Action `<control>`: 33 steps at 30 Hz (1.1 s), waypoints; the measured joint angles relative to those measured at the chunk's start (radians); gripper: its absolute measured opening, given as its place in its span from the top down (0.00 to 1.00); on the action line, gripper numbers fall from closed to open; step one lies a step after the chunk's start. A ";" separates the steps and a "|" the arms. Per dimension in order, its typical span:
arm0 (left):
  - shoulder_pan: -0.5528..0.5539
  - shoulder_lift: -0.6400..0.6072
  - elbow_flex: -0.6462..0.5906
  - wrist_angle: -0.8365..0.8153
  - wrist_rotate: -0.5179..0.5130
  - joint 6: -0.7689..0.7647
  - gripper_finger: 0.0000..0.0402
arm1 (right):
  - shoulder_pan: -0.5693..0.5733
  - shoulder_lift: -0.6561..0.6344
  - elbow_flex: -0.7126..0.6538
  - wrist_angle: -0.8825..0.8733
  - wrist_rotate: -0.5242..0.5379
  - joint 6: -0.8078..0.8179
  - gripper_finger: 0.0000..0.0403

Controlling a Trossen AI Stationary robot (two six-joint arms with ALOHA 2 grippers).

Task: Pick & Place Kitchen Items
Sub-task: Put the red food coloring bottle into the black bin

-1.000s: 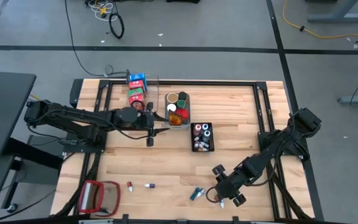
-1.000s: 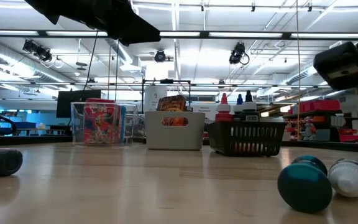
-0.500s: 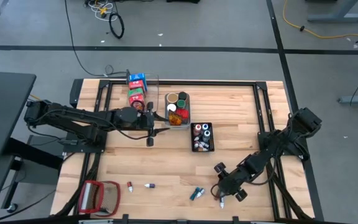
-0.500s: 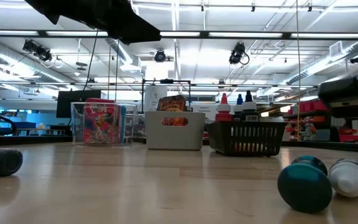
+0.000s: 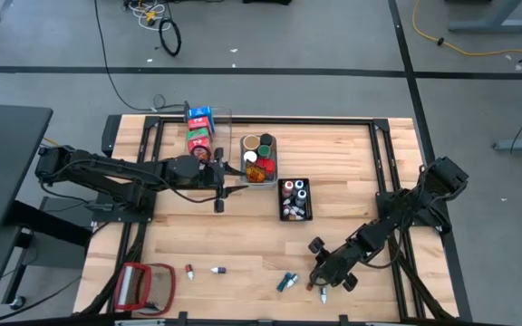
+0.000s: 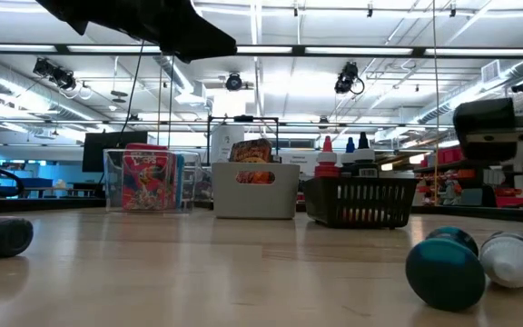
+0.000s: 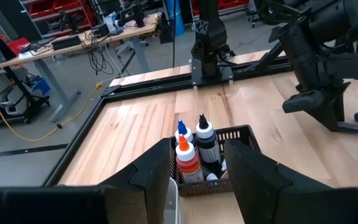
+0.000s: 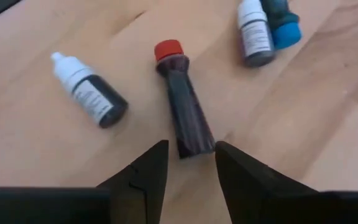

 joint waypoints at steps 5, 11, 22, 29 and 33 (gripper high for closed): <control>0.000 0.000 0.000 0.000 0.000 -0.028 0.60 | -0.006 0.000 0.000 0.020 0.000 -0.077 0.65; 0.000 0.000 0.000 0.000 0.000 -0.047 0.60 | -0.024 0.000 0.000 0.025 -0.009 -0.115 0.65; 0.000 0.000 0.000 0.000 0.000 -0.036 0.60 | -0.037 0.053 0.003 0.157 -0.097 -0.109 0.75; 0.000 0.000 0.000 -0.001 0.000 -0.011 0.60 | -0.041 0.110 0.007 0.188 -0.071 -0.122 0.78; 0.000 0.000 0.000 0.000 0.000 0.004 0.60 | -0.064 0.103 0.005 0.206 -0.009 -0.083 0.78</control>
